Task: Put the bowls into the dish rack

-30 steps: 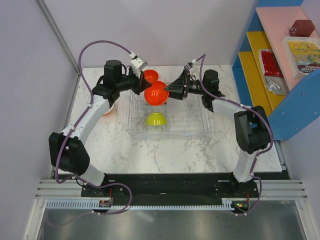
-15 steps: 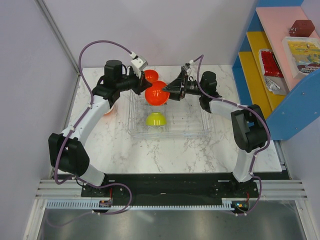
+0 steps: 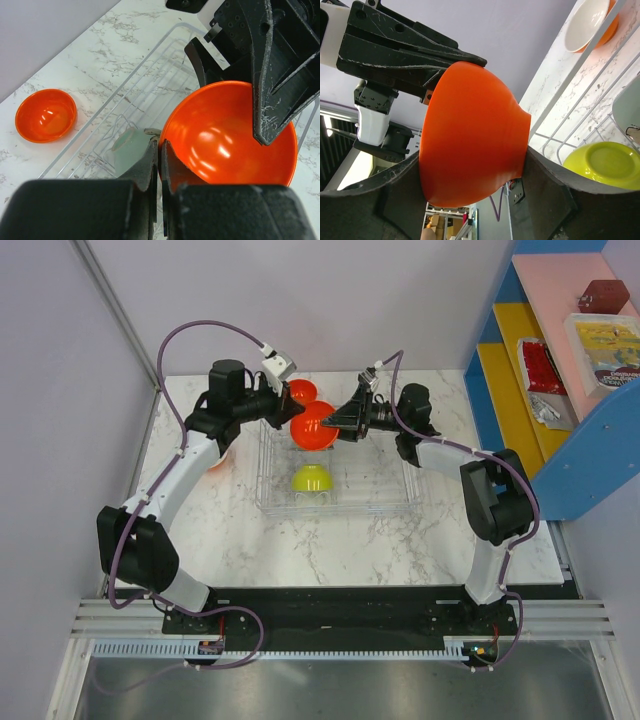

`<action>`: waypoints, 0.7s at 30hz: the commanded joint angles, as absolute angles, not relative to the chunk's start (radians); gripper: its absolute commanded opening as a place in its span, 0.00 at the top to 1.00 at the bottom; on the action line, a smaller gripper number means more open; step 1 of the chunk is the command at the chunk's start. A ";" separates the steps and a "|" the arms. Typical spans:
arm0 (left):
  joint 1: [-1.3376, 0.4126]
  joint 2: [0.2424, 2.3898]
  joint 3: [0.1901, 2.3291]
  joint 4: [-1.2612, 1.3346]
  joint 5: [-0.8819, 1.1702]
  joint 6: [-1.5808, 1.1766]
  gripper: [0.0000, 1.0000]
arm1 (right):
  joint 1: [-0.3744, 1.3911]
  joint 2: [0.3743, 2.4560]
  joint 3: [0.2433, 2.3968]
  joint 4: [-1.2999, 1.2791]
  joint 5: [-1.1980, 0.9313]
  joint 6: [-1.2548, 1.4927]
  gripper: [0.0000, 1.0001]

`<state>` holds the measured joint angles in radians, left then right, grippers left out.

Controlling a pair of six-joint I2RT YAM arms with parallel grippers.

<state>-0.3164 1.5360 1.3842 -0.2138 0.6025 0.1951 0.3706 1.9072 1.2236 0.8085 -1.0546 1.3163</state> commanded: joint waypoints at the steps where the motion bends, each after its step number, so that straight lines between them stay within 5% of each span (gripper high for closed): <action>1: -0.322 1.519 1.382 -0.163 0.601 0.192 0.98 | 0.373 1.902 1.223 0.888 -1.081 1.319 0.33; 8: -0.322 1.519 1.370 -0.158 0.601 0.196 0.98 | 0.371 1.922 1.187 1.334 -1.098 1.584 0.73; 10: -0.322 1.522 1.368 -0.158 0.606 0.196 0.98 | 0.371 1.921 1.192 1.341 -1.100 1.603 0.98; 12: -0.322 1.528 1.373 -0.163 0.601 0.196 0.94 | 0.371 1.908 1.196 1.234 -1.103 1.521 1.00; 15: -0.322 1.531 1.376 -0.167 0.589 0.196 0.59 | 0.370 1.887 1.195 1.073 -1.095 1.390 1.00; 16: -0.322 1.531 1.374 -0.167 0.580 0.198 0.39 | 0.370 1.873 1.198 1.027 -1.092 1.344 1.00; 19: -0.315 1.525 1.373 -0.172 0.563 0.193 0.15 | 0.356 1.835 1.235 0.728 -1.057 1.106 1.00; 21: -0.302 1.516 1.367 -0.181 0.561 0.193 0.10 | 0.350 1.815 1.272 0.441 -1.007 0.958 1.00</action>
